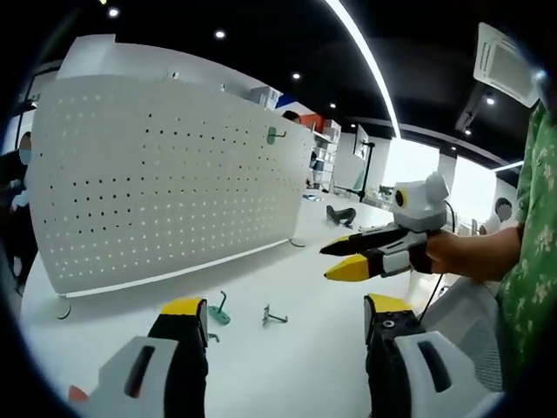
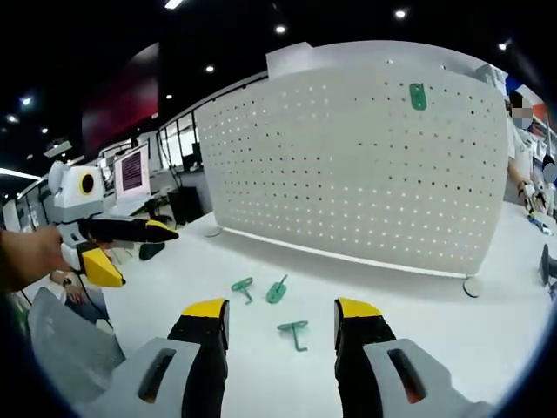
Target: Insert the hook assembly into the mounting plate slot until the hook locks in place.
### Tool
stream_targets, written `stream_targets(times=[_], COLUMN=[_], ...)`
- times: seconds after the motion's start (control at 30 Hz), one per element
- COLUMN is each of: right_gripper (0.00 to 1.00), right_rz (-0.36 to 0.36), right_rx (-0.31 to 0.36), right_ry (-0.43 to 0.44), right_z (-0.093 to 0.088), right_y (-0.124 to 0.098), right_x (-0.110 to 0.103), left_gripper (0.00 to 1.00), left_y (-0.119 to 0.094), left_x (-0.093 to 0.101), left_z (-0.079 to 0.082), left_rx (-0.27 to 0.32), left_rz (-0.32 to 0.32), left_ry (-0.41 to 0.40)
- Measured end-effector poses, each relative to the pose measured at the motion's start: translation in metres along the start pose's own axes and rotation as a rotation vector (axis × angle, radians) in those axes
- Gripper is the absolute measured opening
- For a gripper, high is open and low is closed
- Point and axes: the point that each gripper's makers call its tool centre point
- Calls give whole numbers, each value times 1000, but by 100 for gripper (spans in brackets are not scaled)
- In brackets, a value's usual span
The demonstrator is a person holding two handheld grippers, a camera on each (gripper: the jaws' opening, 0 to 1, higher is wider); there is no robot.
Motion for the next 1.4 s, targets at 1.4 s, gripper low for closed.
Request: stream_targets(times=[1.4], right_gripper=[49], right_rz=[120], right_rx=[-71], right_ry=[-22], right_z=[-13], right_y=[16], right_x=[-21], left_gripper=[58], left_y=[69], left_x=[-55], left_z=[-64], left_rx=[-195], left_rz=[57], left_ry=[78])
Point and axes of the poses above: the point that each gripper's makers call its tool centre point, and the gripper's own axes: y roughly forward along the fingers, x roughly to its right, z roughly out of its top, and after that the axes turned 15 degrees about z, right-handed
